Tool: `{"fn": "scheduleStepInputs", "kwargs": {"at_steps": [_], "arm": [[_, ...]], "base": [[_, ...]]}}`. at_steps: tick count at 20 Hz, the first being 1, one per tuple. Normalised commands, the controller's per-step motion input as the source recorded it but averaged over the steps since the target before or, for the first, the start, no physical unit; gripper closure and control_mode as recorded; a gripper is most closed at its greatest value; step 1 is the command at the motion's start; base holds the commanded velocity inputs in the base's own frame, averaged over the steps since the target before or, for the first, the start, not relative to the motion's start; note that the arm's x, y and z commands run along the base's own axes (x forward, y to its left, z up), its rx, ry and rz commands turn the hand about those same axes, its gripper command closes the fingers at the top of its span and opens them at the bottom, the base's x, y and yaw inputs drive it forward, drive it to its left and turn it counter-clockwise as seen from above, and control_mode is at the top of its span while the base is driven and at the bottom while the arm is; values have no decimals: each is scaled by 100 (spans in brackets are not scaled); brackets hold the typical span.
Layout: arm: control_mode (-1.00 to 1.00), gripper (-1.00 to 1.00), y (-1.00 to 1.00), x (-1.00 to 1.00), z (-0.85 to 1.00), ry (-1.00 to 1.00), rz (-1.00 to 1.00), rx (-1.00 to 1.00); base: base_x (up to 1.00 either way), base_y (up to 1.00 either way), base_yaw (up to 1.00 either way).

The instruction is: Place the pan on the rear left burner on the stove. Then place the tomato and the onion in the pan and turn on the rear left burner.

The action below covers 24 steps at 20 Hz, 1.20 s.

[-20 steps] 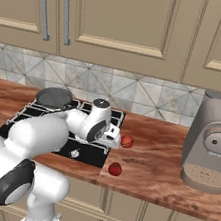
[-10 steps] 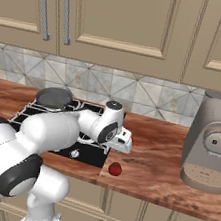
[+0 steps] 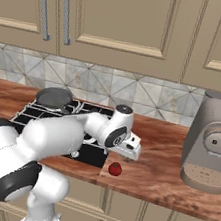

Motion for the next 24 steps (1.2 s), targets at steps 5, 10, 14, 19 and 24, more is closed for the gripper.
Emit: {"fn": "scheduleStepInputs", "kwargs": {"at_steps": [5,10,14,19,24], "arm": [[-100,-100,-18,-27,0,1,0,0],[-100,-100,-4,-4,-11,0,0,0],[-100,-100,0,0,-3,0,0,0],[-100,-100,0,0,-2,0,0,0],[-100,-100,0,0,-12,0,0,0]], "base": [[0,0,0],[0,0,0],[0,0,0],[0,0,0],[0,0,0]]}}
